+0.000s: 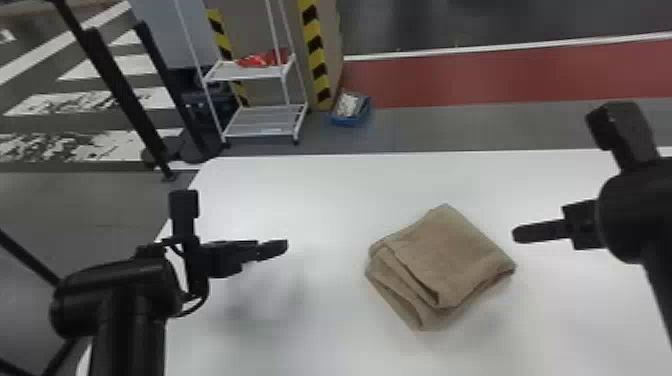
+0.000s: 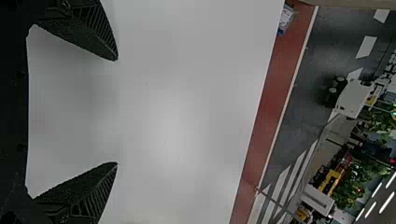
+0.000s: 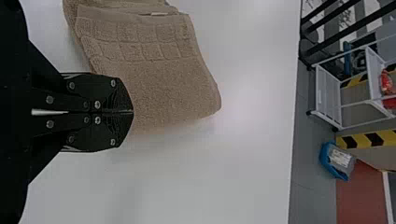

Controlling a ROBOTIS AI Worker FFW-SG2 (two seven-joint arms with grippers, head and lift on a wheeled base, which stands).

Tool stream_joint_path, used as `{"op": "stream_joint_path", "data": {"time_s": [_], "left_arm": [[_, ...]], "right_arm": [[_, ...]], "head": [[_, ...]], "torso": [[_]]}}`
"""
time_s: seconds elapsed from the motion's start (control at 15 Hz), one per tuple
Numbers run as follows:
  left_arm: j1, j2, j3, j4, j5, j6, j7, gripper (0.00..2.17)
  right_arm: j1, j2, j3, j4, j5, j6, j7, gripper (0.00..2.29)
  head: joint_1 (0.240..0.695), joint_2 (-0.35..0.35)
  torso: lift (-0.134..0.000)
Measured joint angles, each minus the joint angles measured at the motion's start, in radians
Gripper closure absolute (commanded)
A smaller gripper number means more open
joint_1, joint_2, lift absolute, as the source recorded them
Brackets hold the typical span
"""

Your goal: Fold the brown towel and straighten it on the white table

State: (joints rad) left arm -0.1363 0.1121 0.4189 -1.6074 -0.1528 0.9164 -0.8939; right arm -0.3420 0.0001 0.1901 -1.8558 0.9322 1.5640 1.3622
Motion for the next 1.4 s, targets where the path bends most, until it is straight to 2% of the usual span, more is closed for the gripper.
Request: {"op": "stream_joint_path", "data": {"time_s": [0.07,0.13,0.2,0.27,0.4,0.53,0.6,0.67,0.8,0.87,1.0,1.13,1.27,1.4], "left_arm": [[0.0,-0.003,-0.005,-0.003,0.005,0.004,0.003,0.09],[0.0,-0.007,-0.008,-0.004,0.01,0.007,0.006,0.09],[0.001,-0.012,-0.012,-0.004,0.019,0.008,0.01,0.11],[0.001,-0.014,-0.017,-0.005,0.029,0.008,0.011,0.15],[0.004,-0.015,-0.038,0.0,0.055,-0.009,0.002,0.21],[0.004,-0.015,-0.068,0.014,0.069,-0.045,-0.003,0.26],[0.0,-0.015,-0.084,0.026,0.075,-0.063,0.0,0.44],[-0.005,-0.015,-0.099,0.036,0.077,-0.079,0.004,0.88],[-0.008,-0.015,-0.118,0.046,0.061,-0.12,0.012,2.01],[-0.008,-0.015,-0.123,0.05,0.046,-0.14,0.023,2.15],[-0.009,-0.013,-0.132,0.058,0.006,-0.176,0.038,2.15],[-0.013,-0.008,-0.162,0.076,-0.051,-0.247,0.021,2.15],[-0.009,-0.005,-0.181,0.08,-0.086,-0.305,-0.062,2.15],[0.015,-0.002,-0.185,0.059,-0.093,-0.321,-0.175,2.15]], "right_arm": [[0.007,0.0,-0.035,-0.045,-0.006,0.0,0.0,0.56],[0.014,0.0,-0.073,-0.088,-0.024,0.0,0.0,0.02],[0.025,0.0,-0.126,-0.145,-0.067,0.0,-0.009,0.0],[0.041,0.0,-0.174,-0.197,-0.115,0.0,-0.045,0.01],[0.104,0.0,-0.286,-0.304,-0.24,0.0,-0.171,0.05],[0.157,0.0,-0.386,-0.362,-0.325,0.0,-0.227,0.07],[0.186,0.0,-0.449,-0.391,-0.362,0.0,-0.238,0.07],[0.224,0.0,-0.523,-0.426,-0.413,0.0,-0.247,0.07],[0.303,0.0,-0.669,-0.471,-0.515,0.0,-0.264,0.07],[0.33,0.0,-0.734,-0.478,-0.543,0.0,-0.266,0.07],[0.355,0.0,-0.826,-0.473,-0.569,0.0,-0.265,0.07],[0.388,0.0,-0.916,-0.47,-0.631,0.0,-0.253,0.06],[0.412,0.0,-0.993,-0.471,-0.68,0.0,-0.245,0.06],[0.42,0.0,-1.038,-0.457,-0.696,0.0,-0.23,0.06]], "head": [[0.695,0.201],[0.695,0.187],[0.695,0.174],[0.695,0.159],[0.695,0.095],[0.695,0.055],[0.695,0.009],[0.695,-0.012],[0.695,-0.076],[0.695,-0.092],[0.695,-0.117],[0.695,-0.154],[0.695,-0.19],[0.695,-0.244]], "torso": [[-0.124],[-0.124],[-0.124],[-0.124],[-0.124],[-0.124],[-0.124],[-0.124],[-0.124],[-0.124],[-0.124],[-0.124],[-0.124],[-0.124]]}}
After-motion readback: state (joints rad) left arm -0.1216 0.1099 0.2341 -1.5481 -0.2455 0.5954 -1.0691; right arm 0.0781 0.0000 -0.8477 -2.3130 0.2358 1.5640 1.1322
